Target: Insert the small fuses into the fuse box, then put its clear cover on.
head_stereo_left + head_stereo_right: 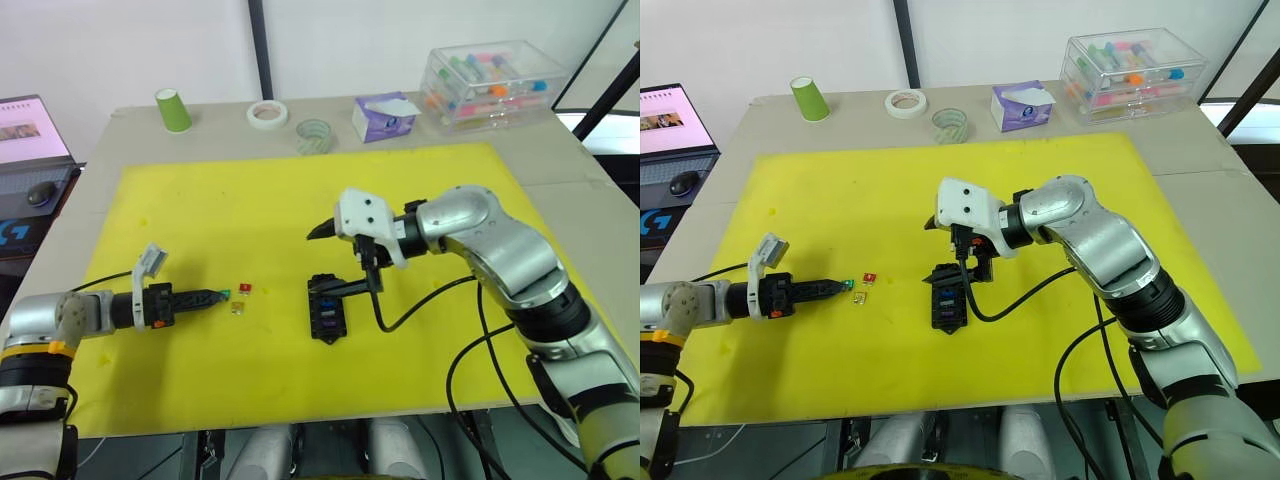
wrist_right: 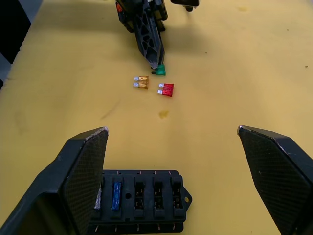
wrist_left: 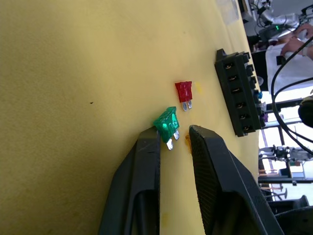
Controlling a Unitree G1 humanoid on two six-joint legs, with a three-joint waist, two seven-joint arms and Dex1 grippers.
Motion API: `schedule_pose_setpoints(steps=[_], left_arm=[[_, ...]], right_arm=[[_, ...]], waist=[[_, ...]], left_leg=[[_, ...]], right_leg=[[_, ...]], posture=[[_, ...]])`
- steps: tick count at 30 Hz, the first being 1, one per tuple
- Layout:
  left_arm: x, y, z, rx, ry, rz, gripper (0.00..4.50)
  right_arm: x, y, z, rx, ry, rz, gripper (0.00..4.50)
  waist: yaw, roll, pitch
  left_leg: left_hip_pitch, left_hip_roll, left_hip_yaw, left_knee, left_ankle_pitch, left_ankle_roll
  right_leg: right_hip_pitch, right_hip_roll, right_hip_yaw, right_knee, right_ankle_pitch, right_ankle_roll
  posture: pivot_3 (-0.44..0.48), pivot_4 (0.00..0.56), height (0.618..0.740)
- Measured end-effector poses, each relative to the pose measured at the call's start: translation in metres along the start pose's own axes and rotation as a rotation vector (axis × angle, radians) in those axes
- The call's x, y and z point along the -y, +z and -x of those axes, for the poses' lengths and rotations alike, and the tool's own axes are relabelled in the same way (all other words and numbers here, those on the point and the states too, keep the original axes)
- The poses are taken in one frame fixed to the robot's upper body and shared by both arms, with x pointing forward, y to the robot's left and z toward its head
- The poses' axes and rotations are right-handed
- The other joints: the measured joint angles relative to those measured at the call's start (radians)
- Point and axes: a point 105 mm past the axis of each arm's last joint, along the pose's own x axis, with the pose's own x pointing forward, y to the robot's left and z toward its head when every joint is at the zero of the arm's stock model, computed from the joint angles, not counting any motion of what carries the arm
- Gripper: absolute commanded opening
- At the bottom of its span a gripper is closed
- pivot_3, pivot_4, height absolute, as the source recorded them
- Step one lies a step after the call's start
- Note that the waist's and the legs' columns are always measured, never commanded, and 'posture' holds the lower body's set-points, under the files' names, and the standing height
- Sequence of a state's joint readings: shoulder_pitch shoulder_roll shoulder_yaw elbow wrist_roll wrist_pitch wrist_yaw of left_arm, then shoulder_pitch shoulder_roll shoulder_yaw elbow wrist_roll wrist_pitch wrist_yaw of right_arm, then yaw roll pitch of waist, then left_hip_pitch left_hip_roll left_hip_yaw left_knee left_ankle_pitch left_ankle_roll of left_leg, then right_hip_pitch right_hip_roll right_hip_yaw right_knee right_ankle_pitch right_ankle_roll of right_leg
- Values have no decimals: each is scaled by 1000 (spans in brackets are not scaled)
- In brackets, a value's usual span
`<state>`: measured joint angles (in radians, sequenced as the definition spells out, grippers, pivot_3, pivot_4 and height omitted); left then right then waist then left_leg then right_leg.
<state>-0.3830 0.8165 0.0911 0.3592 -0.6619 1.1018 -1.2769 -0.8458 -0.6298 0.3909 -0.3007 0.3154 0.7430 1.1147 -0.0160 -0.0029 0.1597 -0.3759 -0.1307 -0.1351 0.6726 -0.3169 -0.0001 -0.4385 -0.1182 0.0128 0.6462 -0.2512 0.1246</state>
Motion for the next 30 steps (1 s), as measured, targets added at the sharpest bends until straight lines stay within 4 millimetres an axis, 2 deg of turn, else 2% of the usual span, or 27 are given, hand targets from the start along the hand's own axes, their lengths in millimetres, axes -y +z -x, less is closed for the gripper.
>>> schedule_pose_setpoints(steps=[11,16,19,21,25,28,30], left_arm=[[0,-4,1,-2,3,-21,30],[5,4,6,41,7,-111,30],[33,26,12,96,-41,-272,30],[57,34,13,80,-75,-384,30],[100,31,-2,12,-188,-564,30],[123,23,-21,-47,-262,-665,30],[134,20,-34,-62,-313,-706,0]], right_arm=[[-1,0,-1,1,8,6,4500],[-2,-2,0,-10,16,-22,4500],[-1,-2,5,-3,15,-80,4500],[-1,2,8,11,22,-118,4500],[1,17,20,62,27,-185,4500],[1,27,30,98,37,-246,4500],[-3,30,33,108,69,-296,4090]], waist=[[-1,0,0],[-1,0,0],[1,-1,0],[3,-1,1],[4,-1,1],[5,-1,1],[4,-1,1]], left_leg=[[0,0,0,-1,0,0],[-1,1,1,-1,0,0],[-8,1,0,4,0,0],[-11,1,-1,7,0,0],[-13,1,-2,8,0,0],[-13,1,-3,8,0,0],[-13,1,-2,8,0,0]], right_leg=[[0,0,0,0,0,0],[-1,0,0,0,0,0],[-5,0,0,0,0,0],[-6,0,0,0,0,0],[-6,0,0,-1,0,0],[-6,0,0,-2,0,0],[-6,0,0,-2,0,0]], posture=[[0,150,740],[0,150,740],[0,150,740],[0,150,740],[0,150,740],[0,150,740],[0,150,740]])
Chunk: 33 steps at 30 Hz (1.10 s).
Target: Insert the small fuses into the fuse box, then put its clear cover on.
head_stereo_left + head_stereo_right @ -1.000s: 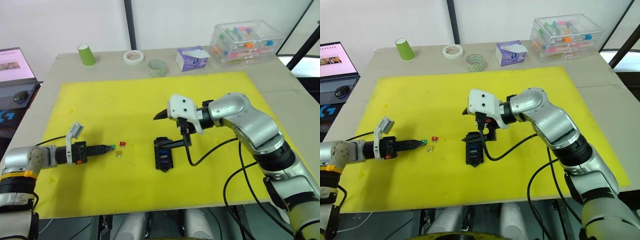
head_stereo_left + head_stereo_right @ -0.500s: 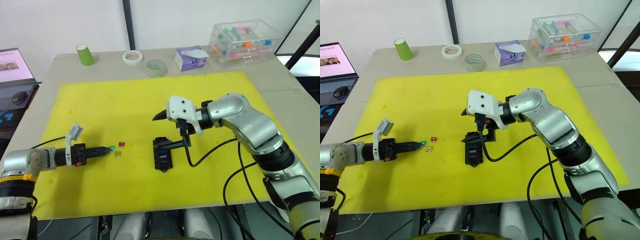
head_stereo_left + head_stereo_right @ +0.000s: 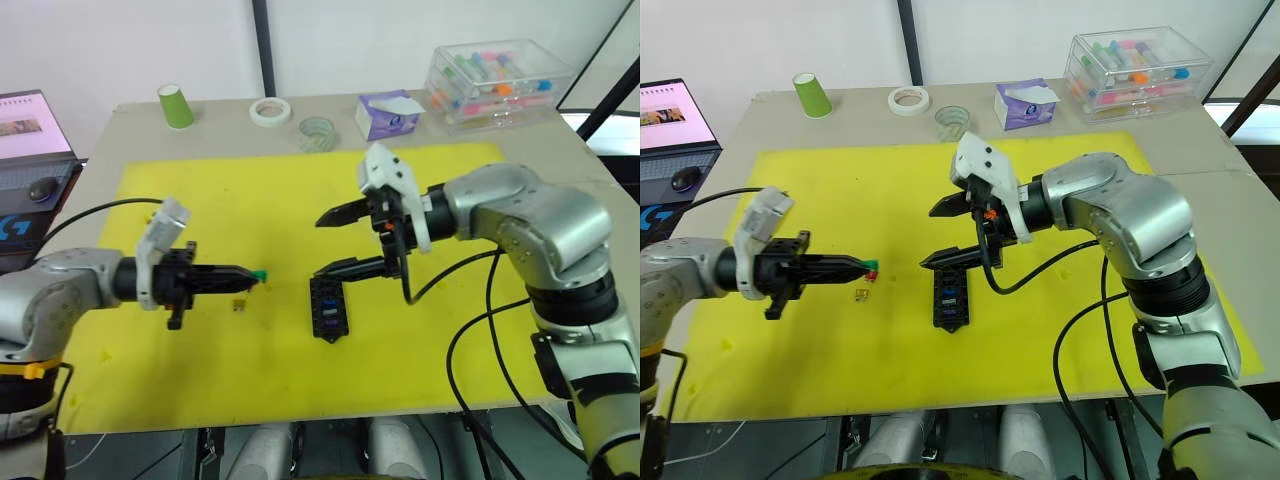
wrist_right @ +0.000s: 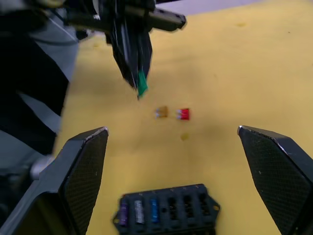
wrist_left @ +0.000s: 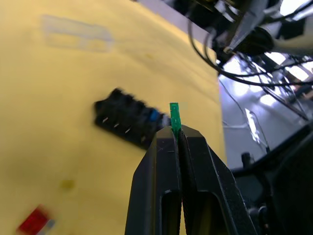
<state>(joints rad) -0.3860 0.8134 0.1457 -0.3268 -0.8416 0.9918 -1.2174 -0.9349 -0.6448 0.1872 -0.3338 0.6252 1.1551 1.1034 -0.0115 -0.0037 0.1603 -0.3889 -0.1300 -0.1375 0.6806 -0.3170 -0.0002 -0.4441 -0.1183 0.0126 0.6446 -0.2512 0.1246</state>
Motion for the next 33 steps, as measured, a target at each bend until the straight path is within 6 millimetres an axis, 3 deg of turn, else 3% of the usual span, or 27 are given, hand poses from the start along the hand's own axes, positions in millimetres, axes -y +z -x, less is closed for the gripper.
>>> schedule_pose_setpoints(steps=[4,8,13,16,19,33], left_arm=[[5,11,-19,3,-53,-75,0],[7,21,-32,11,-88,-136,0],[5,19,-38,-2,-95,-155,0],[4,17,-41,-3,-101,-156,0],[3,17,-41,-2,-98,-159,0],[1,18,-41,1,-84,-177,0]], right_arm=[[-11,-1,3,-24,39,-25,2918],[-15,-1,2,-44,56,-68,2918],[-16,0,1,-57,50,-92,2918],[-14,-1,0,-64,38,-97,2350],[-16,-2,-1,-68,47,-103,1351],[-15,-7,-6,-94,45,-121,1351]], waist=[[0,0,0],[-1,0,0],[-1,0,0],[1,0,0],[0,0,0],[0,0,0]], left_leg=[[0,0,0,0,0,0],[0,0,0,0,0,0],[0,0,0,1,0,0],[-1,0,0,1,0,0],[-1,0,0,1,0,0],[-1,0,0,1,0,0]], right_leg=[[0,0,0,-1,0,0],[0,0,0,-1,0,0],[-1,0,0,-1,0,0],[0,0,0,-1,0,0],[0,0,0,-1,0,0],[0,0,0,-1,0,0]], posture=[[0,150,740],[0,150,740],[0,150,740],[0,150,740],[0,150,740],[0,150,740]])
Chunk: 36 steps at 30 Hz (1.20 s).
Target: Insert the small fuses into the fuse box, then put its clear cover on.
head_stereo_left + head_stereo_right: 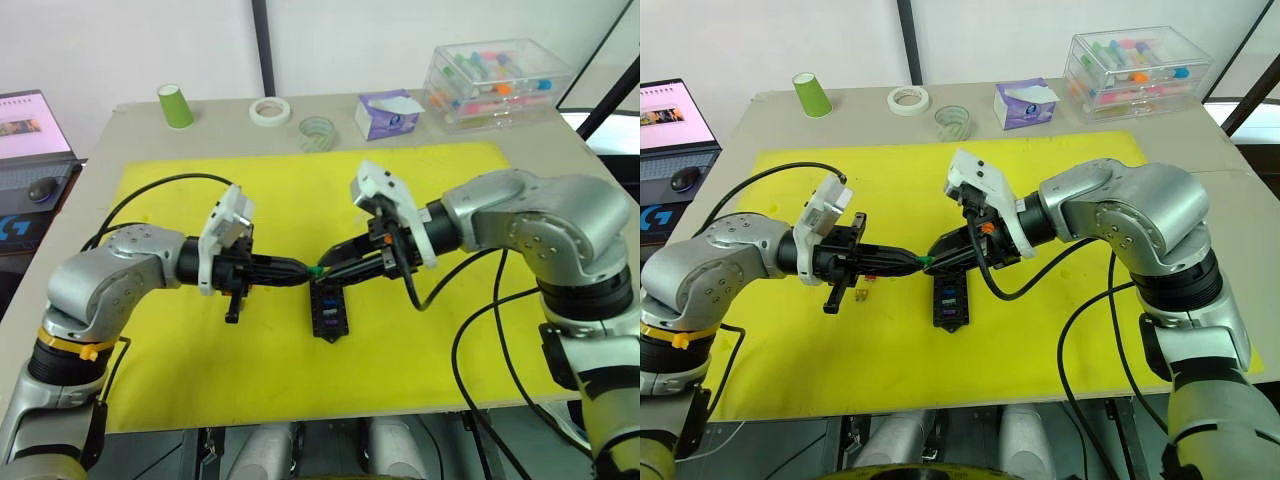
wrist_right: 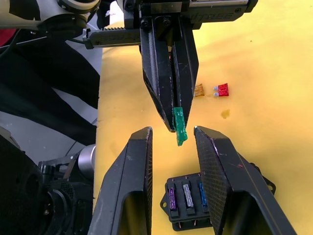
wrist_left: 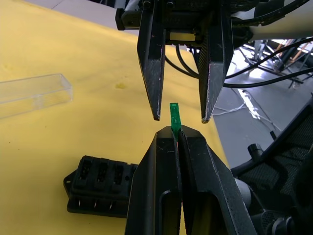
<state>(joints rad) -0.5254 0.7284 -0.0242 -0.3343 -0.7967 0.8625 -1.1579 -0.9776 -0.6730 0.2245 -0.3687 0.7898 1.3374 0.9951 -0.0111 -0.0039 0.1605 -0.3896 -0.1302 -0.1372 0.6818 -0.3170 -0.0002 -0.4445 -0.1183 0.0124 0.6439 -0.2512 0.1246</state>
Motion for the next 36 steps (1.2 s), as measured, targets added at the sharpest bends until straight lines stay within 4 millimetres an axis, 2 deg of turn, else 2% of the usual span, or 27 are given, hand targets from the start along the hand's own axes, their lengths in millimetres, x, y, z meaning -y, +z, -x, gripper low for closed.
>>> schedule_pose_setpoints(steps=[9,11,14,24,26,28,33,36], left_arm=[[0,0,0,-1,2,-6,0],[0,0,0,-1,2,-6,0],[0,0,0,-1,-1,-8,0],[-1,-1,-1,-2,5,-11,0],[-3,-5,-1,-31,19,-9,471],[-9,-19,1,-115,63,7,1004],[-22,-53,5,-242,139,-21,2782],[-27,-62,1,-268,144,-67,3878]], right_arm=[[0,1,0,6,0,10,1351],[0,1,0,7,0,12,1038],[0,1,0,6,-3,12,117],[1,0,0,2,-8,14,50],[3,-2,-2,-13,-12,20,0],[4,-5,-3,-31,-17,49,0],[15,-18,-2,-129,-63,190,0],[21,-29,-8,-175,-56,249,0]], waist=[[0,0,0],[0,0,0],[0,0,0],[0,0,0],[-1,0,0],[-1,0,0],[1,0,0],[1,0,0]], left_leg=[[0,0,0,0,0,0],[0,0,0,0,0,0],[0,0,0,0,0,0],[0,0,0,0,0,0],[0,0,0,0,0,0],[0,0,0,0,0,0],[0,0,1,0,0,0],[0,0,1,0,0,0]], right_leg=[[0,0,0,0,0,0],[0,0,0,0,0,0],[0,0,0,0,0,0],[0,0,0,0,0,0],[0,0,0,0,0,0],[0,0,0,0,0,0],[0,0,0,0,0,0],[0,0,0,0,0,0]], posture=[[0,150,740],[0,150,740],[0,150,740],[0,150,740],[0,150,740],[0,150,740],[0,150,740],[0,150,740]])
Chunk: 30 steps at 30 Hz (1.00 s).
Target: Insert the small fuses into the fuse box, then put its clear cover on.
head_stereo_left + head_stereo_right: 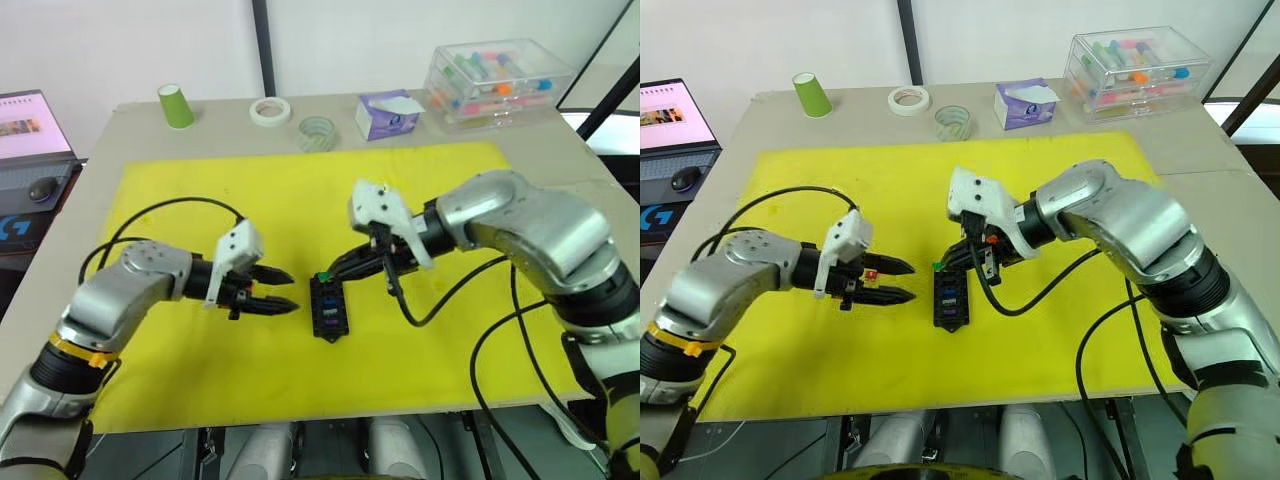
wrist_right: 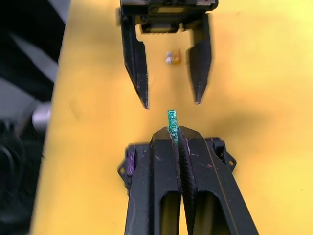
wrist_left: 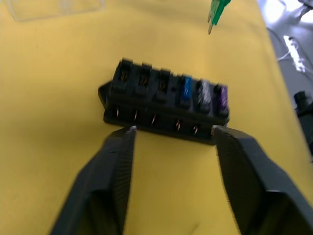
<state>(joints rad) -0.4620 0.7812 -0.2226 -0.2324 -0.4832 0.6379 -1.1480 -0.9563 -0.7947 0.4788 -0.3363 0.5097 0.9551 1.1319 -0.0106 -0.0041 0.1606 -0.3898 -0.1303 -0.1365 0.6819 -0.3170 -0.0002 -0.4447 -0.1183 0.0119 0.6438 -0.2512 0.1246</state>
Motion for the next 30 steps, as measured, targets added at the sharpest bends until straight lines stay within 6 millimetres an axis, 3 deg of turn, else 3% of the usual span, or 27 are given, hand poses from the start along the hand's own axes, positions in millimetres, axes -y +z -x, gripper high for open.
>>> schedule_pose_setpoints(steps=[2,16,30], left_arm=[[-3,-2,-4,-2,11,-30,4484],[-4,-7,-21,-9,-3,-124,4484],[-3,-9,-21,-25,-11,-138,4484]], right_arm=[[4,-7,-4,-31,-5,24,0],[9,-21,-18,-59,6,22,0],[9,-27,-21,-72,-5,-6,0]], waist=[[0,0,0],[-1,0,0],[0,0,0]], left_leg=[[0,0,0,0,0,0],[0,0,0,0,0,0],[0,0,0,0,0,0]], right_leg=[[0,0,0,0,0,0],[0,0,0,0,0,0],[0,0,-1,0,0,0]], posture=[[0,150,740],[0,150,740],[0,150,740]])
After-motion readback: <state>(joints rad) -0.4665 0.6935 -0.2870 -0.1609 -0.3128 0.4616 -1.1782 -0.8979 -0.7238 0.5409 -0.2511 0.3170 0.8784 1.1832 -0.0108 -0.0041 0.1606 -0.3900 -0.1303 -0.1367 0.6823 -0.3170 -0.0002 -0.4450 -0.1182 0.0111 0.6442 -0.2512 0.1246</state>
